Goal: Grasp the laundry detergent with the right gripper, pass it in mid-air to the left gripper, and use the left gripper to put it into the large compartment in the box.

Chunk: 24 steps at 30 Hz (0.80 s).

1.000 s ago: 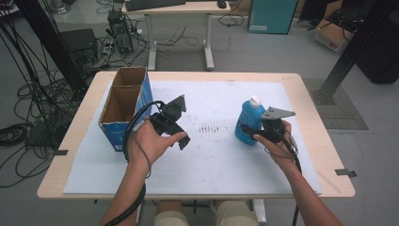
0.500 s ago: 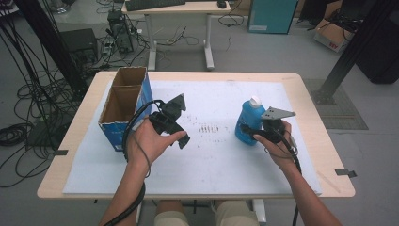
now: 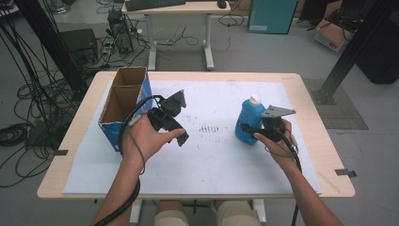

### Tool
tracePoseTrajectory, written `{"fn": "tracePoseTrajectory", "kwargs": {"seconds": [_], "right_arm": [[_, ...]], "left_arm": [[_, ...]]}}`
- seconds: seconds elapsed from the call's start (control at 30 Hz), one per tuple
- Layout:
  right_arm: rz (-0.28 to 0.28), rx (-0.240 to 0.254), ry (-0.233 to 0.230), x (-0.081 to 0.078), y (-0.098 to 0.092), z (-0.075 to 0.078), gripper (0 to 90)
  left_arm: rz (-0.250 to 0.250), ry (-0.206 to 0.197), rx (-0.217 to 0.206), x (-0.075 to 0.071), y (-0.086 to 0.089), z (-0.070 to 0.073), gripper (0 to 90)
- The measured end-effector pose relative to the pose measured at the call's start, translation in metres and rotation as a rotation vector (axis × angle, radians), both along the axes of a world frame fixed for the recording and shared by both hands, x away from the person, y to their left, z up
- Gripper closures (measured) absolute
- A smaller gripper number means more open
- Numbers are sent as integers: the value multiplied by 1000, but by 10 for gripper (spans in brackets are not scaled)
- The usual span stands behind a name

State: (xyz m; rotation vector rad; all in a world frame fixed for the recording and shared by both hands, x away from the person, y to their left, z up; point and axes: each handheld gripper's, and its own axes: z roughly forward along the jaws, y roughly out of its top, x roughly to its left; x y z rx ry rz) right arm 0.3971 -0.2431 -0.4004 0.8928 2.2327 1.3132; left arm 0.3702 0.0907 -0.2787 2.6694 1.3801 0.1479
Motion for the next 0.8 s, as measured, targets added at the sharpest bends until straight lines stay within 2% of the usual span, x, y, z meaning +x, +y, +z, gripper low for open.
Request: {"fn": "tracePoseTrajectory", "kwargs": {"seconds": [0.2,0.3,0.47,0.73,0.8], "right_arm": [[31,8,11,5,3,13,446],[54,6,31,7,8,20,445],[90,0,33,14,15,31,445],[138,-9,76,24,30,43,444],[155,-17,85,26,35,46,443]], "left_arm": [[-51,-14,-7,4,5,17,59],[-93,-12,-1,8,10,28,59],[-133,-23,-2,14,14,40,59],[-218,-28,-25,25,17,57,59],[-241,-33,-18,29,16,60,58]]}}
